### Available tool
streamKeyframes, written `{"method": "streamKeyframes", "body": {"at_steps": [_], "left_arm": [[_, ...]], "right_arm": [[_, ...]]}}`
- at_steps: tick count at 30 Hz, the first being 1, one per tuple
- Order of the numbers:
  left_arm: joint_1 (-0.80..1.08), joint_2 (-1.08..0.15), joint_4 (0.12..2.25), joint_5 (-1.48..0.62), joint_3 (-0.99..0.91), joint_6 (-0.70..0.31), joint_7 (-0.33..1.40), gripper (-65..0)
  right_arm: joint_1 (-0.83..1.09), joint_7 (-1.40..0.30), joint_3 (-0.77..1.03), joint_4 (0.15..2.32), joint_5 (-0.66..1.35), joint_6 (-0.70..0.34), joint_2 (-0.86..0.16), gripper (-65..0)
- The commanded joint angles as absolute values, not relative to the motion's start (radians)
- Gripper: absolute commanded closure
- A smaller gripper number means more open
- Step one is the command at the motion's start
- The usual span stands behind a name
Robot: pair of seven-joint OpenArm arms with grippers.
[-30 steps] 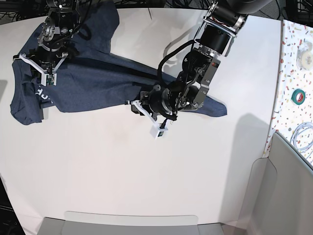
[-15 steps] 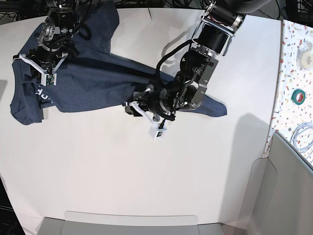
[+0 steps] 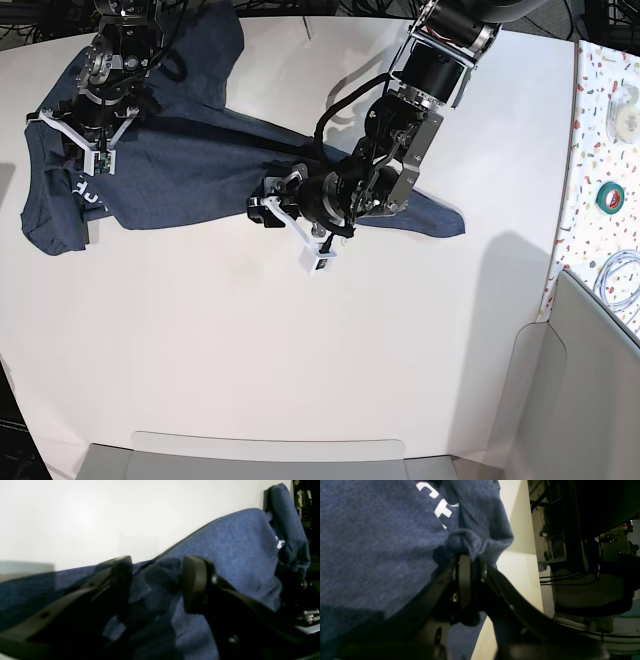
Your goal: Layout the t-shirt on the table in an organized manner, then fold the t-shirt properly
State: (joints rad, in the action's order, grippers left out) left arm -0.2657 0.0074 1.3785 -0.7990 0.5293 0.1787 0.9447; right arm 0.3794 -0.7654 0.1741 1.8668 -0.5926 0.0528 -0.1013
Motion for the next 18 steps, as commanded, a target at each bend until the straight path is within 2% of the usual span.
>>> {"method": "streamKeyframes", "body": {"at_steps": [1, 5, 12, 18], "left_arm": [[-0.288, 0.015, 1.392, -0.808, 0.527, 0.168, 0.937, -21.6], [-0.286, 0.013, 1.392, -0.809, 0.521, 0.168, 0.931, -0.4], [-0.286, 0.013, 1.389, -0.811, 0.518, 0.174, 0.924, 0.0], [-0.277, 0.038, 1.394, -0.812, 0.384, 0.170, 0.924, 0.0]], "right_arm": [[0.375, -0.748, 0.176, 1.880, -0.610, 0.067, -0.110, 0.0], [0.375, -0.748, 0.176, 1.880, -0.610, 0.067, -0.110, 0.0], [0.377, -0.748, 0.176, 1.880, -0.610, 0.067, -0.110, 0.0], [0.377, -0.748, 0.176, 1.880, -0.610, 0.067, -0.110, 0.0]]}}
